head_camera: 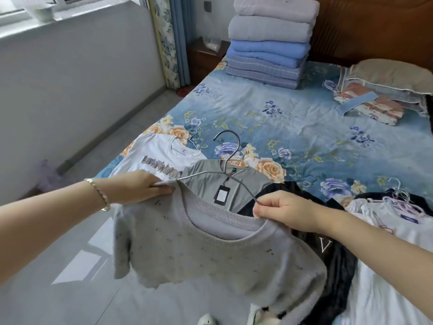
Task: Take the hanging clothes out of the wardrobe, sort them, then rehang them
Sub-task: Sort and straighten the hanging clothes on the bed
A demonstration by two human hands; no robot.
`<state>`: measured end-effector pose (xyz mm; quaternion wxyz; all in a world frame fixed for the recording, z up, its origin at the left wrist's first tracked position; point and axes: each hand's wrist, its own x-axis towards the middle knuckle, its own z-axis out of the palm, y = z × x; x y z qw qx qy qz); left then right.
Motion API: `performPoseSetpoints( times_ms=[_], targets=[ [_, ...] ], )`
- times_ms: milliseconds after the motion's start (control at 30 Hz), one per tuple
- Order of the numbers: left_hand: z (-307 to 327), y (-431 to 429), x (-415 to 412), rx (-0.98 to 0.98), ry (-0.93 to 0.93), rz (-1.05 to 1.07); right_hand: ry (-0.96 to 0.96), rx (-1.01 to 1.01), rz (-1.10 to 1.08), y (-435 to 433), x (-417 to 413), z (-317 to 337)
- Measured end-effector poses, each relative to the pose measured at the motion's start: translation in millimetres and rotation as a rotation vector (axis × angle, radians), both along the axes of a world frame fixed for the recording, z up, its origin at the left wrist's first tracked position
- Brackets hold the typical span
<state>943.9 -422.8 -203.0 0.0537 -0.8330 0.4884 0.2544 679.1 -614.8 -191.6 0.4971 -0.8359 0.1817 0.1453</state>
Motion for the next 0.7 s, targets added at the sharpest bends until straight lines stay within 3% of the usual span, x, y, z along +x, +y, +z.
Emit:
performPoseSetpoints(
  times_ms=[200, 267, 400, 500, 600, 700],
  targets=[
    [-65, -89, 27, -0.199, -0.417, 0.113, -0.038, -0.427, -0.151, -73, 33, -88],
    [-99, -122, 33, -0.310, -0.473, 0.204, -0.009, -0.508, -0.201, -100, 51, -118],
    [-154, -207, 54, -0.329, -0.299, 0.547, 0.048, -0.518, -0.319, -174, 97, -179],
    [-196, -273, 76, -0.389, -0.165, 0.691, 0.058, -0.510, -0.387, -234, 132, -231],
    [-241, -325, 89, -0.477, -0.039, 0.658, 0.050, -0.399, -0.493, -286, 162, -288],
    [-294, -352, 84, -0.332, 0.066, 0.590, 0.107, -0.268, -0.510, -328, 188, -360]
  ],
)
